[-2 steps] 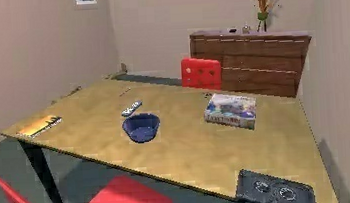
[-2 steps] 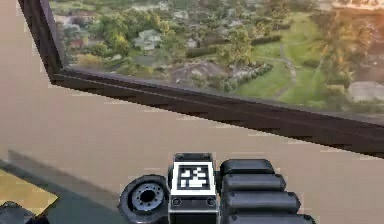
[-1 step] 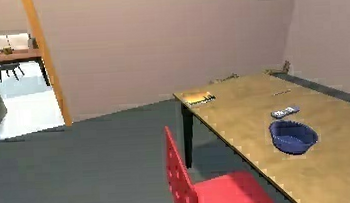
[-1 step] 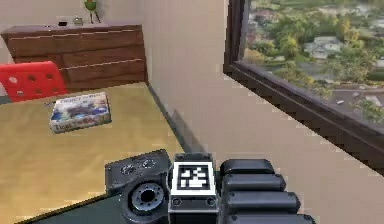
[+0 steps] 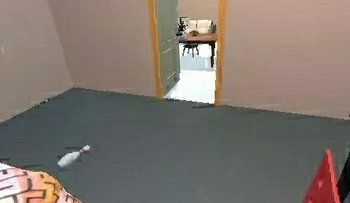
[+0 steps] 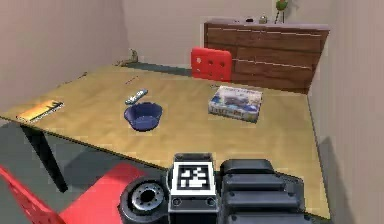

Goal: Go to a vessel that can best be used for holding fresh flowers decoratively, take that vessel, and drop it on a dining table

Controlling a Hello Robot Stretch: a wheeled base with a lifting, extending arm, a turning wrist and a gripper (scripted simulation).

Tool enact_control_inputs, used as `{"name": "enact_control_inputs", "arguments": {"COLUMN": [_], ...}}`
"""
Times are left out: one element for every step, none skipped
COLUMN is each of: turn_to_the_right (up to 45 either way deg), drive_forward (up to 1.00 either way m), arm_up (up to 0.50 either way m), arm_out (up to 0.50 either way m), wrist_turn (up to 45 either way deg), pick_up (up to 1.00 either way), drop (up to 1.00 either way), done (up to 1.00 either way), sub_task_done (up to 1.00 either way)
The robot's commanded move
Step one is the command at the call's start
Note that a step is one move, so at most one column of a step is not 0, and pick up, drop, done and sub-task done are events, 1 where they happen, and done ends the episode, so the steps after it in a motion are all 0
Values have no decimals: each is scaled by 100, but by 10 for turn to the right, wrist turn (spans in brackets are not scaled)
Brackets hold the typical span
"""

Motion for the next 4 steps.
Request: {"name": "enact_control_inputs", "arguments": {"turn_to_the_right": [-240,450,450,450], "drive_forward": [0,0,0,0], "arm_up": [0,0,0,0], "arm_out": [0,0,0,0], "wrist_turn": [0,0,0,0], "pick_up": [0,0,0,0], "drop": [0,0,0,0], "done": [0,0,0,0], "sub_task_done": [0,0,0,0]}}
